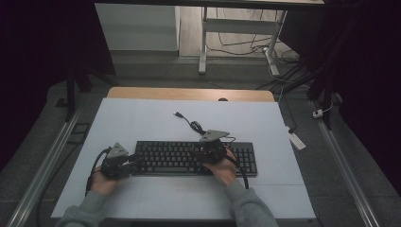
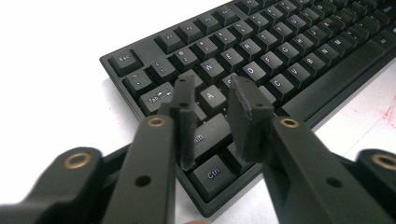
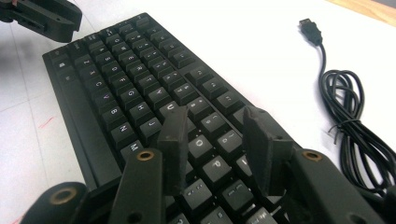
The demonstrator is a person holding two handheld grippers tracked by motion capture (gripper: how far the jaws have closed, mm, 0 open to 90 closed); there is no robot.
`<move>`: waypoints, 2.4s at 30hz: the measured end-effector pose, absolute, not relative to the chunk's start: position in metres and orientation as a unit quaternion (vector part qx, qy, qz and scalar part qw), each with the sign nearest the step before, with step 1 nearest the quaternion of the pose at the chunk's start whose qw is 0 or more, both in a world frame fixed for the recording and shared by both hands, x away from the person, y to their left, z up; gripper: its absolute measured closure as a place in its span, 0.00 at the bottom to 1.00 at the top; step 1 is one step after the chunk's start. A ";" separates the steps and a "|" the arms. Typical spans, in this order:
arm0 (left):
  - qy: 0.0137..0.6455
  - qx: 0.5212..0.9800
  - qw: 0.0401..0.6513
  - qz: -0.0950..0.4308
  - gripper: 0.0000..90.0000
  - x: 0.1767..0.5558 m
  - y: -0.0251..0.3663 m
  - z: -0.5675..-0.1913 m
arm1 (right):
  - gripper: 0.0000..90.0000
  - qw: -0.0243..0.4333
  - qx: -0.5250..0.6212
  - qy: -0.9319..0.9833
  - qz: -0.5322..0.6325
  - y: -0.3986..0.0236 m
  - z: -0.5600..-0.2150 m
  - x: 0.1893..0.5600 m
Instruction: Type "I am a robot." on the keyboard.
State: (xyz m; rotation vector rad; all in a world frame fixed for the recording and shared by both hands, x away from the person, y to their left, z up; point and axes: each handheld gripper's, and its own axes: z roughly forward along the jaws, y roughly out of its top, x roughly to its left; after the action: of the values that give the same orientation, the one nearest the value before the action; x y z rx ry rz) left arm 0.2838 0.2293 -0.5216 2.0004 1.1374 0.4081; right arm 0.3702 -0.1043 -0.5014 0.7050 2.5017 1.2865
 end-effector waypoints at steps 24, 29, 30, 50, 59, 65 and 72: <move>0.466 0.771 0.403 0.159 0.47 0.284 0.236 -0.519 | 0.64 0.161 0.276 0.846 0.427 -0.189 -0.495 0.336; 0.468 0.767 0.411 0.153 0.47 0.284 0.239 -0.518 | 0.63 0.167 0.285 0.842 0.426 -0.209 -0.496 0.324; 0.469 0.766 0.412 0.152 0.47 0.284 0.240 -0.517 | 0.63 0.167 0.287 0.841 0.427 -0.213 -0.496 0.322; 0.410 0.791 0.430 0.150 0.78 0.278 0.224 -0.507 | 0.62 0.184 0.302 0.831 0.429 -0.243 -0.499 0.306; 0.390 0.804 0.426 0.137 0.99 0.279 0.213 -0.504 | 0.62 0.186 0.303 0.830 0.431 -0.247 -0.500 0.305; 0.380 0.811 0.426 0.131 0.99 0.281 0.204 -0.503 | 0.61 0.187 0.305 0.832 0.425 -0.246 -0.501 0.306; 0.362 0.824 0.418 0.125 0.99 0.285 0.187 -0.506 | 0.61 0.184 0.304 0.833 0.425 -0.245 -0.503 0.307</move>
State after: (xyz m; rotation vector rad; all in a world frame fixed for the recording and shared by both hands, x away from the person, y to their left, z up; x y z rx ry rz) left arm 0.2854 0.1872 -0.5055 2.0668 0.9078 0.3140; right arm 0.3068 -0.2451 -0.5034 0.8570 2.3478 1.1992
